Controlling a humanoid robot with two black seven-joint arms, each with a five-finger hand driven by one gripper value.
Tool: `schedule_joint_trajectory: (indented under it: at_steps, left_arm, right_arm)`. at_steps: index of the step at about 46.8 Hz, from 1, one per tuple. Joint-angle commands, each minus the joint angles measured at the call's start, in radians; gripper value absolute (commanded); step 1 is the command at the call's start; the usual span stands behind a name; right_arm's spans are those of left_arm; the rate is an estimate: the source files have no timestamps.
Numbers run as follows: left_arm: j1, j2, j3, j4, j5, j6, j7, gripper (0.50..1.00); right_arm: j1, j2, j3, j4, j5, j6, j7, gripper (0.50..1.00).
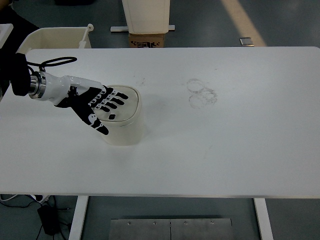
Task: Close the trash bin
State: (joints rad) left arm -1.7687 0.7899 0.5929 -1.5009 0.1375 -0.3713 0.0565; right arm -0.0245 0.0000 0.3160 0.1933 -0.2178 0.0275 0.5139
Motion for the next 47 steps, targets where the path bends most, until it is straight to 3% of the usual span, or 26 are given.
schedule_joint_trajectory:
  at_steps: [1, 28, 47]
  left_arm:
    - [-0.005, 0.0, -0.002, 0.002, -0.001, -0.001, 0.0, 1.0]
    - [-0.035, 0.022, -0.05, 0.022, -0.004, -0.005, 0.0, 1.0]
    - [0.02, 0.002, -0.29, 0.258, -0.048, -0.008, -0.017, 1.0]
  right_arm:
    - [0.0, 0.0, 0.0, 0.0, 0.0, 0.0, 0.0, 0.991]
    - [0.0, 0.0, 0.0, 0.0, 0.002, 0.0, 0.0, 0.991]
    - [0.0, 0.0, 0.0, -0.002, 0.0, 0.0, 0.0, 0.991]
